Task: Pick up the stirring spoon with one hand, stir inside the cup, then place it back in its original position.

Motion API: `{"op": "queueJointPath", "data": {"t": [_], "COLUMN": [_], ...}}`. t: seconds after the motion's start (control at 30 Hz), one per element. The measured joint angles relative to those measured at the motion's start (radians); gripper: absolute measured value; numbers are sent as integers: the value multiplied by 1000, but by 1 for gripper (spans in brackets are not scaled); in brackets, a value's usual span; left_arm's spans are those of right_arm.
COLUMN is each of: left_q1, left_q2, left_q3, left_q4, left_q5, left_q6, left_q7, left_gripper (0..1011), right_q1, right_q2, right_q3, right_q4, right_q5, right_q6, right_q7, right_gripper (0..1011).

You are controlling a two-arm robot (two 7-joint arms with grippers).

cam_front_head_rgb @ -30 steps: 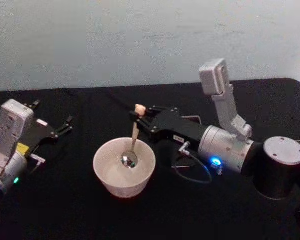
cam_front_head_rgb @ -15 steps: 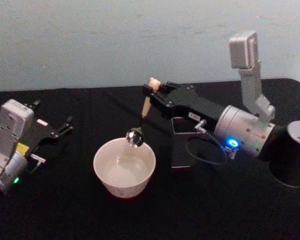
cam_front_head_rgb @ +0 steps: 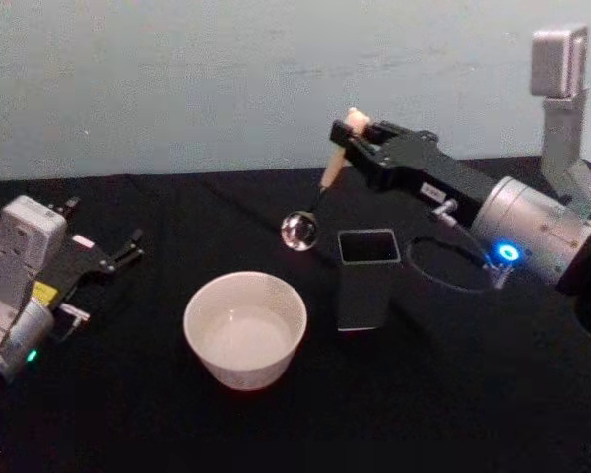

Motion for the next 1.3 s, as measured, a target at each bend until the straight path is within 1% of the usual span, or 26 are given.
{"op": "queueJointPath", "data": {"t": [0.1, 0.23, 0.33, 0.63, 0.8, 0.93, 1.17, 1.3], "left_q1": [0, 0, 0, 0, 0, 0, 0, 0], "left_q2": [0, 0, 0, 0, 0, 0, 0, 0], "left_q3": [0, 0, 0, 0, 0, 0, 0, 0], "left_q4": [0, 0, 0, 0, 0, 0, 0, 0], "left_q5": [0, 0, 0, 0, 0, 0, 0, 0], "left_q6": [0, 0, 0, 0, 0, 0, 0, 0], "left_q7": [0, 0, 0, 0, 0, 0, 0, 0], "left_gripper": [1001, 1001, 1001, 1001, 1001, 1001, 1002, 1001], "right_q1": [-9, -18, -31, -55, -62, -65, -72, -74], "right_q2": [20, 37, 59, 99, 113, 119, 121, 117], "right_q3": [20, 32, 43, 59, 61, 55, 40, 32], "right_q4": [-6, -11, -16, -25, -24, -20, -8, 8], "right_q5": [19, 31, 42, 49, 45, 34, 15, 7], "right_q6": [-13, -21, -31, -48, -50, -51, -47, -40], "right_q7": [-6, -12, -23, -38, -42, -43, -43, -44], "right_gripper": [218, 218, 218, 218, 218, 218, 218, 218]}}
